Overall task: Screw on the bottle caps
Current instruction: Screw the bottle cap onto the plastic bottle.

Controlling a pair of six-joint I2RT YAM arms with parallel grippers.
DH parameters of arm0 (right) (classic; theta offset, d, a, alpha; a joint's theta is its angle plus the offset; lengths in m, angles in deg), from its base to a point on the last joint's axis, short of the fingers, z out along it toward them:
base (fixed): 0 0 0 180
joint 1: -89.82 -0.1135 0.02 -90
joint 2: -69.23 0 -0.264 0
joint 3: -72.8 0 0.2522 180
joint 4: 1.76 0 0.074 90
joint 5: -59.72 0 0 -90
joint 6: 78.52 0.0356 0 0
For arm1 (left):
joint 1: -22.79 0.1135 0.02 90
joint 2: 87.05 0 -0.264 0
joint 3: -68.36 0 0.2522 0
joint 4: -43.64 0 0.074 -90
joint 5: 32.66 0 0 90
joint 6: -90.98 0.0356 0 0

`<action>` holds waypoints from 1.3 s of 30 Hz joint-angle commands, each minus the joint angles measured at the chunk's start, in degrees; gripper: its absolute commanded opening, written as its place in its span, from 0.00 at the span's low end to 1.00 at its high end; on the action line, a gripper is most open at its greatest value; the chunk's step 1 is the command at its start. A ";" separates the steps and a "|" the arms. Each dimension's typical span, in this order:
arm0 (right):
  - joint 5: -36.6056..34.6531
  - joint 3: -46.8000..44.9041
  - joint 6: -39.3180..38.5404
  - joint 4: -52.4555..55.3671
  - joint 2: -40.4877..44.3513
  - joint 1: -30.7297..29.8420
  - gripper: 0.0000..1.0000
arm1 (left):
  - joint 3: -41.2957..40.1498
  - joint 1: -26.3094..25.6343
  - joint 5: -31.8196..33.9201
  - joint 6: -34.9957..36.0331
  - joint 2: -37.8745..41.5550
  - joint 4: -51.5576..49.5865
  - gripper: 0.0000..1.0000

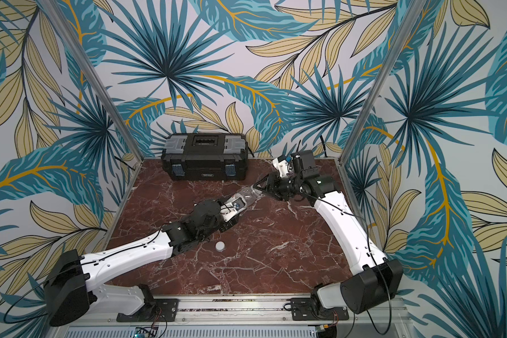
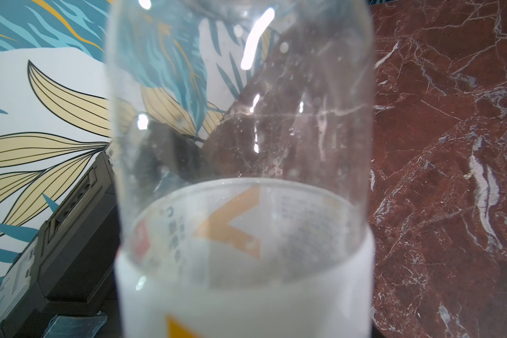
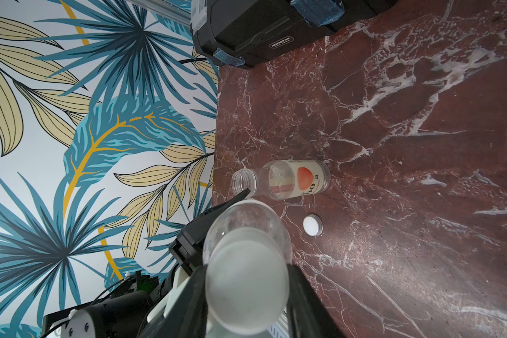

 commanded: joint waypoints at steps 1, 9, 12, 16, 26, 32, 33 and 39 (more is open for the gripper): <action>1.54 -1.37 -0.40 0.06 -1.18 -0.99 0.19 | 2.75 -1.98 -4.06 0.46 0.22 7.77 0.00; 1.20 -2.62 0.90 -1.90 -0.50 -0.29 0.25 | 2.45 -1.94 -3.44 0.29 0.40 7.52 0.00; 1.20 -2.74 1.28 -2.16 -0.40 -0.08 0.30 | 2.14 -1.95 -2.96 0.51 0.49 7.69 0.00; 0.54 -2.95 1.34 -2.58 0.17 0.18 0.40 | 1.74 -1.95 -2.42 0.70 0.16 7.78 0.00; 0.20 -3.40 1.25 -2.73 1.07 0.96 0.51 | 1.45 -1.82 -1.67 0.38 -0.75 7.60 0.00; -0.40 -3.70 1.05 -2.91 1.72 1.46 0.55 | 1.48 -1.62 -1.32 0.55 -0.72 7.03 0.00; -0.43 -3.82 0.95 -2.96 1.98 1.53 0.56 | 1.48 -1.53 -1.37 0.55 -0.81 6.94 0.00; -0.13 -3.35 0.63 -3.70 3.29 1.96 0.58 | 1.30 -1.16 -1.59 0.20 -1.62 6.72 0.00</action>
